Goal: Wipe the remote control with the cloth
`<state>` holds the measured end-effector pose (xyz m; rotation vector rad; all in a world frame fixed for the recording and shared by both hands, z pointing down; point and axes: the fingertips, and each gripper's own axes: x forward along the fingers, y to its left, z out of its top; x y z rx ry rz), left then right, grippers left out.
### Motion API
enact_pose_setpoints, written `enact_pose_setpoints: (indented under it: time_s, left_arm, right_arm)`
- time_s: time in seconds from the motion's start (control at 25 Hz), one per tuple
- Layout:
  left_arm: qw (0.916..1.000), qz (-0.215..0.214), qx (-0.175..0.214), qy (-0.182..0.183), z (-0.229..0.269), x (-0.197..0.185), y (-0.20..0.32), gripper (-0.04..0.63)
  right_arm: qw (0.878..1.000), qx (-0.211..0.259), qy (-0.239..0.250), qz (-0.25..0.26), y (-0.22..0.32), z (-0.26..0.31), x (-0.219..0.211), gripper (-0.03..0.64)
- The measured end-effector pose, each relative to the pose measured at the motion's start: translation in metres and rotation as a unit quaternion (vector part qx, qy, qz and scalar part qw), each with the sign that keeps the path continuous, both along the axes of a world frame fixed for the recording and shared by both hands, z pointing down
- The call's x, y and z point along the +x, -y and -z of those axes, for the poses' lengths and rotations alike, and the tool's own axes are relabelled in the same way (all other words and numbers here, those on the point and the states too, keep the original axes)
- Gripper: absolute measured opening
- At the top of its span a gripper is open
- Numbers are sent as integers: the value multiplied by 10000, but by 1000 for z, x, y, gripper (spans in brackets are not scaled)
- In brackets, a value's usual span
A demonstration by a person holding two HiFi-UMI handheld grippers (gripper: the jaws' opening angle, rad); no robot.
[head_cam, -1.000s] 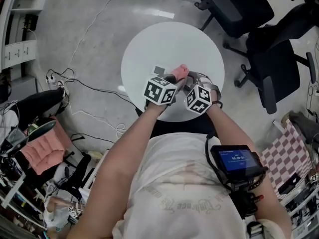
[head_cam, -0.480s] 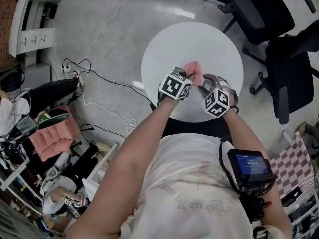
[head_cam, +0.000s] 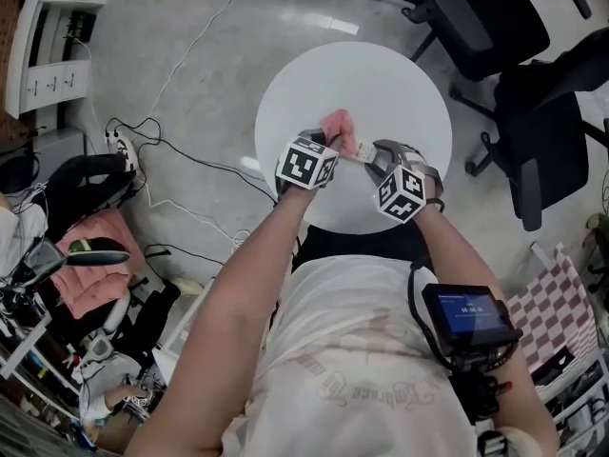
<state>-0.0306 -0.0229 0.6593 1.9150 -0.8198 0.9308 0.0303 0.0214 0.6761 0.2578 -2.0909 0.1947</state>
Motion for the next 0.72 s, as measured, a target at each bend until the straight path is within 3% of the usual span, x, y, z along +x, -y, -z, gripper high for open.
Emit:
enact_pose_setpoints:
  time_s: [0.44,0.52,0.64,0.72]
  left_arm:
    - [9942,809,17,707,-12,-86,11,23]
    - [9945,705,112,770,-10,-84,11,23]
    - [9960,126,238,852,-9,-64,5,23]
    - [9955,-15,255,908,-9,-56,3,21]
  right_arm:
    - [10000,-13,-30,-13,-1,-2,6,212]
    - [10000,-17,-36,-21,-1,-2,8,212]
    - [10000,-25,-73,-40,0,-2,10,212]
    - [9999,-45,-86,-45,0,-1,8,212]
